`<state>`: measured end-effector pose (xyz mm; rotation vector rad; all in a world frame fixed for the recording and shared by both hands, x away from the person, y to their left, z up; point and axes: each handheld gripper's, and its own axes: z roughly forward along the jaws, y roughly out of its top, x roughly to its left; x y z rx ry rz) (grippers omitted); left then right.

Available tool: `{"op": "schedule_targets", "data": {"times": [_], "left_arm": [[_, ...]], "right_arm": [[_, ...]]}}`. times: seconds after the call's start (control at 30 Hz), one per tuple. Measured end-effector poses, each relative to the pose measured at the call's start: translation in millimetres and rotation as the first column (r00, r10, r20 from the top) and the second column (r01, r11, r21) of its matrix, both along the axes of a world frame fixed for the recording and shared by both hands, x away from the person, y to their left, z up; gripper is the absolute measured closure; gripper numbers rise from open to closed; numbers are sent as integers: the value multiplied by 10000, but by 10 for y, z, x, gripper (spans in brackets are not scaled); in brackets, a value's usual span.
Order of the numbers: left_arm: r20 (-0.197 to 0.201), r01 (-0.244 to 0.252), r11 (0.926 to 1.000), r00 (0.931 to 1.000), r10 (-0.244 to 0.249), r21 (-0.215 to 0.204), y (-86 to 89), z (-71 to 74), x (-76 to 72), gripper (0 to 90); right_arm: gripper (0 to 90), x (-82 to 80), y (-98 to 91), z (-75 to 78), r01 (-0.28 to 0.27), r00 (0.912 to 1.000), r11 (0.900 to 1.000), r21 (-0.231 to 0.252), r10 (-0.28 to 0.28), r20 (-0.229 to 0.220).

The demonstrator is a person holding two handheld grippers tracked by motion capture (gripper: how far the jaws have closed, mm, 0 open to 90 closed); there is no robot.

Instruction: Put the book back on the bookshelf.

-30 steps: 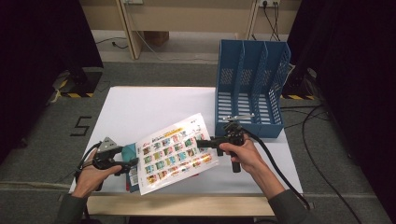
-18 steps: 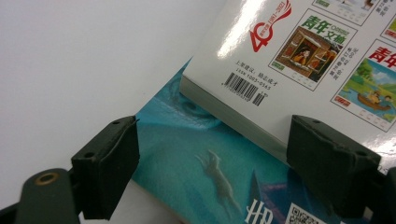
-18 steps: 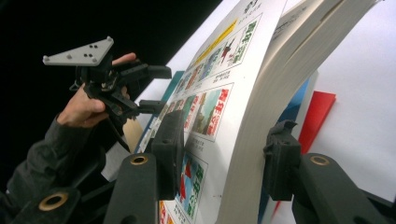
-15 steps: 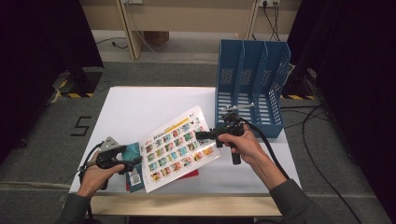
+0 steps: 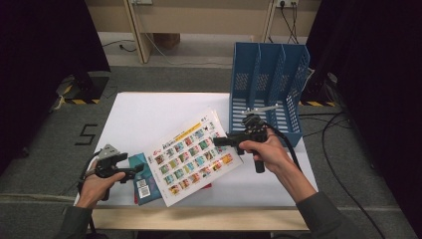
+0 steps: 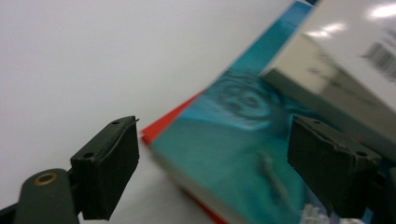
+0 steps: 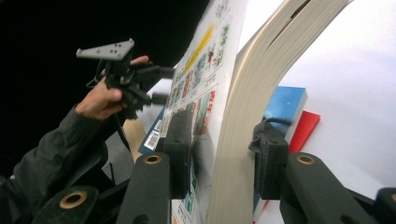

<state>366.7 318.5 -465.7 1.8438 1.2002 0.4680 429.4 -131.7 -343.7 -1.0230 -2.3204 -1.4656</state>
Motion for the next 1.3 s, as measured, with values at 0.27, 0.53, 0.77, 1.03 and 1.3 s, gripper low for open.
{"op": "schedule_targets", "data": {"times": [0.27,0.53,0.77,1.03,1.3], "left_arm": [[-227,-1369,9896,9905,1360,-450,425,-73,38,162],[-685,-1882,9813,9803,1851,-412,600,-228,75,165],[-1031,-1522,9873,9823,1562,452,559,-341,96,165],[-902,-1372,9844,9850,1474,1100,494,-365,100,143],[-900,-1359,9857,9853,1450,1000,500,-368,101,139]], "right_arm": [[678,-41,-157,170,221,9991,9996,-173,-215,358],[694,-68,-281,358,479,9971,9973,-559,-444,618],[704,-155,-384,476,569,9947,9938,-951,-483,908],[715,-211,-461,621,718,9914,9880,-1365,-557,1188],[726,-292,-558,738,861,9867,9793,-1834,-583,1516]]}}
